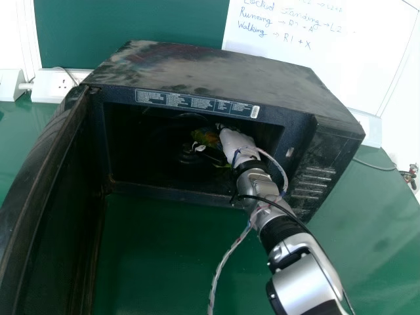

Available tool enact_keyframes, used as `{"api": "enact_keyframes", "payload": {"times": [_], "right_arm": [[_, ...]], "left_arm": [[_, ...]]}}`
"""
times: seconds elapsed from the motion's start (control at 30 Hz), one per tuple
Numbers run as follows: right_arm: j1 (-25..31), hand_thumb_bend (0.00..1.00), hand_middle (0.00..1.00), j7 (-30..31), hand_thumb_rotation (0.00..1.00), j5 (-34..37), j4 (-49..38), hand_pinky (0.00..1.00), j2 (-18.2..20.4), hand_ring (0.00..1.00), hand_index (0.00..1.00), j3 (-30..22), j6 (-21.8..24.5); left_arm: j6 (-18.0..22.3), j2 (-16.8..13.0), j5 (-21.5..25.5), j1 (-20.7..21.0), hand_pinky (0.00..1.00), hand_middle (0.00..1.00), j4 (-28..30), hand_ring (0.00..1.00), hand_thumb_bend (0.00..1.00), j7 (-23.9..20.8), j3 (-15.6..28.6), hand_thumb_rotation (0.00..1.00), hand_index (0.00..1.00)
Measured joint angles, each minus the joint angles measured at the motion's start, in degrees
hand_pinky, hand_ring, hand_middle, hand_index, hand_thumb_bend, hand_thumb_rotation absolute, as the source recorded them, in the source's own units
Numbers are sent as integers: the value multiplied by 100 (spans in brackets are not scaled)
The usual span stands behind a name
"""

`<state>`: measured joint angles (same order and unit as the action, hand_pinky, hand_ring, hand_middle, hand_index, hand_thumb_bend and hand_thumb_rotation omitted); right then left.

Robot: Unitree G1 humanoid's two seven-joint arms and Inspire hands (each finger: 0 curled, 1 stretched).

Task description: Put biscuit inside oven

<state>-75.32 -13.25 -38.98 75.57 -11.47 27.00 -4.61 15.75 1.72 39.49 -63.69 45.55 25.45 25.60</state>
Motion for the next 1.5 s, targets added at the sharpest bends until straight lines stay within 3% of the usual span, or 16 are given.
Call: {"api": "enact_keyframes", "payload": {"times": [0.13, 0.23, 0.33, 0.4, 0.47, 0.57, 0.67, 0.83, 1.1, 1.37, 1.5], "right_arm": [[150, 81, 100, -179, 76, 55, -89, 80, -82, 91, 97, -41, -107], [336, 79, 100, -271, 77, 71, -192, 79, -136, 91, 97, -52, -234], [456, 80, 100, -336, 77, 126, -299, 80, -174, 91, 97, -115, -339], [521, 80, 100, -363, 77, 144, -403, 81, -207, 91, 97, -136, -365], [604, 79, 100, -395, 77, 143, -522, 81, -256, 91, 97, -137, -406], [751, 79, 100, -472, 78, 143, -730, 80, -321, 90, 97, -143, -479], [902, 81, 100, -479, 77, 140, -988, 80, -424, 90, 97, -144, -545], [1150, 78, 100, -462, 77, 128, -1522, 81, -558, 90, 97, -174, -541], [1730, 76, 100, -231, 77, 125, -2643, 81, -796, 90, 96, -302, -427], [2660, 74, 100, 217, 78, 107, -4238, 80, -1149, 90, 96, -497, -380], [3110, 74, 100, 509, 77, 63, -4989, 79, -1356, 89, 96, -578, -350]], "left_arm": [[-9, -17, -1, 3, 17, 36, 4, 25, 96, -14, 0, 100, 74], [-8, -23, -10, 16, 17, 37, 2, 27, 97, -22, -1, 100, 75], [-18, -26, -9, 17, 19, 43, 3, 31, 97, -43, -1, 100, 75], [-42, -33, -9, 17, 35, 61, 3, 50, 97, -58, -3, 100, 74], [-48, -37, -10, 17, 44, 69, 2, 60, 97, -69, -5, 100, 74], [-48, -38, -19, 19, 47, 76, 3, 64, 95, -75, -8, 100, 74], [-68, -47, -29, 18, 44, 79, 7, 60, 94, -101, -10, 100, 73], [-95, -75, -45, 17, 42, 79, 10, 55, 93, -103, -12, 100, 72], [-100, -123, -42, 16, 58, 76, 40, 69, 90, -81, -14, 100, 74], [-98, -133, -47, 21, 63, 77, 36, 73, 93, -55, -19, 100, 72], [-97, -142, -33, 20, 60, 77, 36, 70, 92, -20, -24, 100, 73]]}}
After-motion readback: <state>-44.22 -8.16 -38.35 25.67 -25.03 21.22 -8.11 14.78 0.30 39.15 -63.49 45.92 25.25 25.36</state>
